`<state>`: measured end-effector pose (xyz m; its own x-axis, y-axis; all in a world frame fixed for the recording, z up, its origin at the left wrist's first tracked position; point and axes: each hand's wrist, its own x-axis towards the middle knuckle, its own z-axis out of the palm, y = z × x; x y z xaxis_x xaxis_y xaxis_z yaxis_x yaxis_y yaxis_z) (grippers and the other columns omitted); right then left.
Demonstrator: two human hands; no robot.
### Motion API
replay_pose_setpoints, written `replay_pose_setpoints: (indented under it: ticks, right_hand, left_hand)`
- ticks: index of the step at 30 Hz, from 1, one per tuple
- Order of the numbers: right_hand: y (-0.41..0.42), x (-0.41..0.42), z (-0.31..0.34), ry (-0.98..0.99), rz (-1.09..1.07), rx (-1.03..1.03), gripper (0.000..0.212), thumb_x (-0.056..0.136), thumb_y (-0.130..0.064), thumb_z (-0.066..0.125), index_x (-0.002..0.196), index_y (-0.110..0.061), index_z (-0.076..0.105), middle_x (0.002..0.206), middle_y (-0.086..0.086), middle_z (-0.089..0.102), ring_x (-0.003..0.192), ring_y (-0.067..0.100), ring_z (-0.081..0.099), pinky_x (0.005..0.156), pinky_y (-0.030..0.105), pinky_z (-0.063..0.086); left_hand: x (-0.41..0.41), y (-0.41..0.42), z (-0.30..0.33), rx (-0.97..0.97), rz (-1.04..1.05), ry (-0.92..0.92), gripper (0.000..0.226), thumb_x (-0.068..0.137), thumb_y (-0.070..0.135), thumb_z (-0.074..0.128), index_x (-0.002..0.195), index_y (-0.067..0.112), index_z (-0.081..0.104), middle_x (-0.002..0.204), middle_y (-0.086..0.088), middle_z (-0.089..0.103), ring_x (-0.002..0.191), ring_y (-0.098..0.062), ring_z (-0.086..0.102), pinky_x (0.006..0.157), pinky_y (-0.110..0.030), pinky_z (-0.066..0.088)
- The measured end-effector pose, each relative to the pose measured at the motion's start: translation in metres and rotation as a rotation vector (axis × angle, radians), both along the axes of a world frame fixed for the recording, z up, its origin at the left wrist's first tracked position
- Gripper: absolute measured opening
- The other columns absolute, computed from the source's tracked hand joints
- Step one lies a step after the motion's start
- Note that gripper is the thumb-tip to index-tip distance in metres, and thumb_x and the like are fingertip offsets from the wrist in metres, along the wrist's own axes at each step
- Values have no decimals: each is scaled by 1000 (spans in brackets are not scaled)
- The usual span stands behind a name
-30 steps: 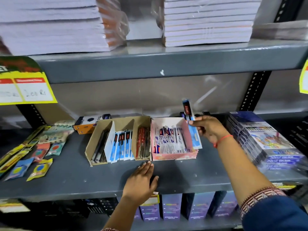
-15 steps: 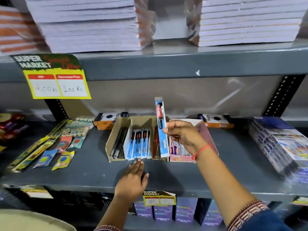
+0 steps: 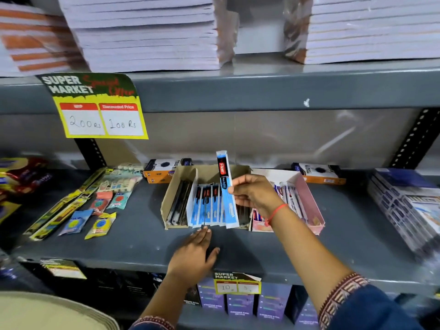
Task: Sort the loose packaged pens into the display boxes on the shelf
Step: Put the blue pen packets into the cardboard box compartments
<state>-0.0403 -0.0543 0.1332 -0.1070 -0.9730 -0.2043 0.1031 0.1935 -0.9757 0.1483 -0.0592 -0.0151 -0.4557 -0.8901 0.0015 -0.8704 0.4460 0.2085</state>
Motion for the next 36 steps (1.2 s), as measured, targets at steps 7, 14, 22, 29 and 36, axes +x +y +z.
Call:
replay_pose_setpoints:
  ticks: [7,14,22,29,36]
  right_hand:
    - [-56,40,-24,422,-97,68,27,80,6,62,66,-16,56,70,5,58,62,21,60,63,33,59]
    - [-87,73,-36,1077,51,71,33,89,1,41,114,6,62,119,25,65,111,38,62,91,39,50]
    - [-105,75,-48,1249,113,143,33,92,1,36,115,6,59,122,24,62,112,37,61,92,40,50]
    - [-96,68,-39,1392,70,-14,32,90,3,39,114,5,60,117,24,64,108,38,62,87,42,52]
    - [-52,2,-14,1242,-245,-87,30,83,-4,45,107,-4,63,107,27,67,100,42,64,82,40,52]
  left_hand:
    - [18,0,-5,-90,54,122,58,93,50,32,142,19,22,151,1,26,138,-14,15,108,-26,18]
    - [19,0,-5,-137,46,157,61,91,51,34,142,20,25,149,-1,30,136,-15,21,104,-26,24]
    - [18,2,-1,-220,0,220,56,83,41,58,127,6,51,129,-15,56,119,-28,50,98,-34,39]
    - [17,2,0,-170,-2,217,60,90,45,44,138,12,33,145,-8,37,133,-20,30,108,-23,16]
    - [14,0,0,-153,65,172,53,92,47,39,137,20,36,144,2,39,131,-14,32,101,-25,29]
